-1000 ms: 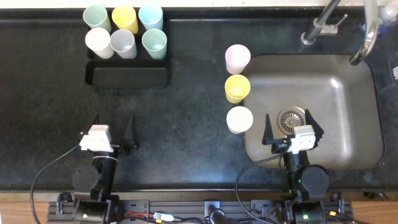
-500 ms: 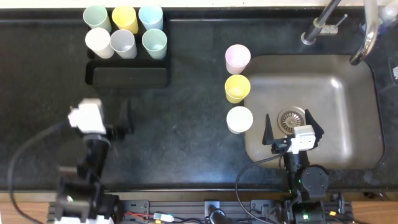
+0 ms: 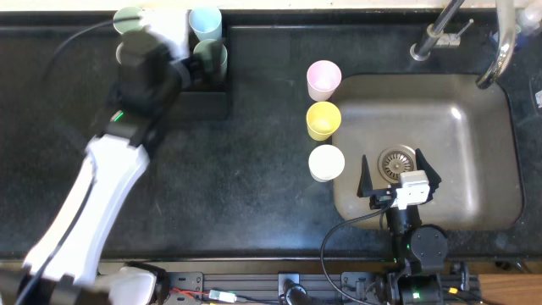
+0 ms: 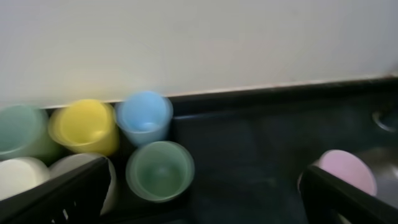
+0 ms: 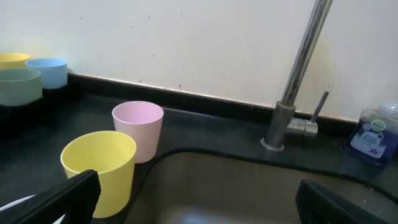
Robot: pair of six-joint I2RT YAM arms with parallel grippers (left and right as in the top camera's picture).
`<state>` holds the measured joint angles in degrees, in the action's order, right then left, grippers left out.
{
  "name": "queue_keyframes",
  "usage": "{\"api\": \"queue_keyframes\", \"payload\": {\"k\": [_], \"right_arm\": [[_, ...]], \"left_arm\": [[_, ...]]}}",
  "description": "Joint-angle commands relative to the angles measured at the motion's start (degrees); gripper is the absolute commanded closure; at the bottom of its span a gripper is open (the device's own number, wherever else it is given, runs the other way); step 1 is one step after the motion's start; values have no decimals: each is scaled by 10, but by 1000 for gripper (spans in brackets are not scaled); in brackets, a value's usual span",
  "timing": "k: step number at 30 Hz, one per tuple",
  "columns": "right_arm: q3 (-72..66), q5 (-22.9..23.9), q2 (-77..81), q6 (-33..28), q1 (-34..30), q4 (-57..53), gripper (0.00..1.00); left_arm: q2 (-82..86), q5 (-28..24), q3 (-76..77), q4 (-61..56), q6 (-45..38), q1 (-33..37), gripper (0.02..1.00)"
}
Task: Store Cups
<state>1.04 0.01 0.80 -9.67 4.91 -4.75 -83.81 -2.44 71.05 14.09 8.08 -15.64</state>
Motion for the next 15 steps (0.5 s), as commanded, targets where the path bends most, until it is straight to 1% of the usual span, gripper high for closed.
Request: {"api": "queue_keyframes", "payload": {"k": [1,7,10,15], "right_arm": [[-8,0,-6,0,-1,3,3],[-8,0,-6,0,-1,3,7],[-8,0,-6,0,-1,3,3],[-8,0,-6,0,-1,3,5]], "left_arm": [[-102,28,144,100,75,-68,18],[-259,28,377,324,147,-128,18],[-330,26,482,414,181,-149,18],[-430,25,616,492,202,-180,18]]}}
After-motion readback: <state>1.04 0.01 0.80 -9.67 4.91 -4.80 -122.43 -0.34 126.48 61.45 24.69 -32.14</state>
